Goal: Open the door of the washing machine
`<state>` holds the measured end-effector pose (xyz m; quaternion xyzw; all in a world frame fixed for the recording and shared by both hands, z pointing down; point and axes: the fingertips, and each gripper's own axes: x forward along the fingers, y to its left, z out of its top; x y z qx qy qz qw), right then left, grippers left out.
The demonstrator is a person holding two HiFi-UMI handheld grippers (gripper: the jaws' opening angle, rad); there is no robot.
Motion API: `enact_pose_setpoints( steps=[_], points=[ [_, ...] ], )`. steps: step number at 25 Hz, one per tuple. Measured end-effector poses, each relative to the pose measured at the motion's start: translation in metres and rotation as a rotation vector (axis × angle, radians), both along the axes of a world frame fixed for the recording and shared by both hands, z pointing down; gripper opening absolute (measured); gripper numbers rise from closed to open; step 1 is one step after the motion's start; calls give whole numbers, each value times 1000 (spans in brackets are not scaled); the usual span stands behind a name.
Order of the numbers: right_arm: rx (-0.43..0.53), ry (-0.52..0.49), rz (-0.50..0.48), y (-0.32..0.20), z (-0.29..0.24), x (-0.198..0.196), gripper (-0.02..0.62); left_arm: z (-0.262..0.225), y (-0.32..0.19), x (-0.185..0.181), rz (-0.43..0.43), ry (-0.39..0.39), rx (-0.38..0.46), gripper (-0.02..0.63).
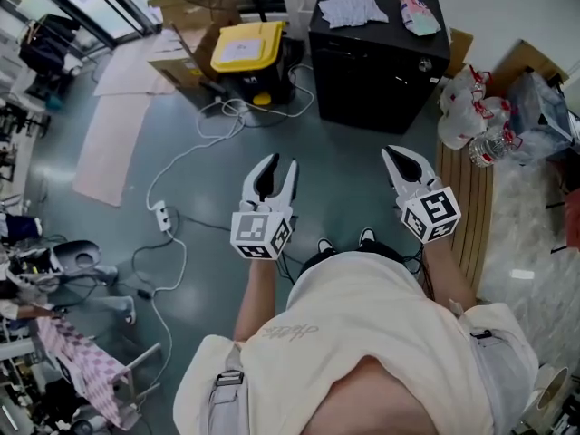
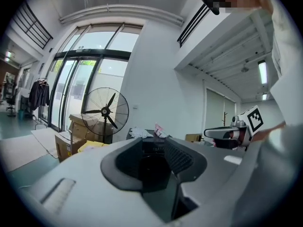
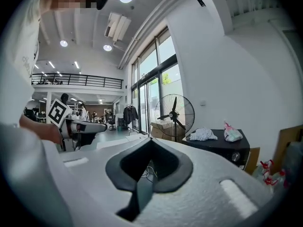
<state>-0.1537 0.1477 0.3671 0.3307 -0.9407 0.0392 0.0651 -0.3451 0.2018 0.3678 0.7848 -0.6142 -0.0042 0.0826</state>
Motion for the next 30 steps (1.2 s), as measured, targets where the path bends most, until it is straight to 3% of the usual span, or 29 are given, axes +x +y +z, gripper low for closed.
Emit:
enact_pose_setpoints(
  steps=[6,14,18,24,30],
  points=[
    [-10,-22,53,6,10,-8,0,11,5,-14,39,-23,-4,133],
    [-44,1,64,0,24,-9,0,25,-1,-29,14,22,-22,124],
    [-55,9,60,-24,30,-15,0,35,-16,-40,-20,48,-46,121],
    [-81,-14,35,-81,43,-29,0,45,-54,-54,-58,21,-101,118],
    [-48,-25,22,-153,43,-43,0,36,-126,-48,-19,-16,-103,117]
  ],
)
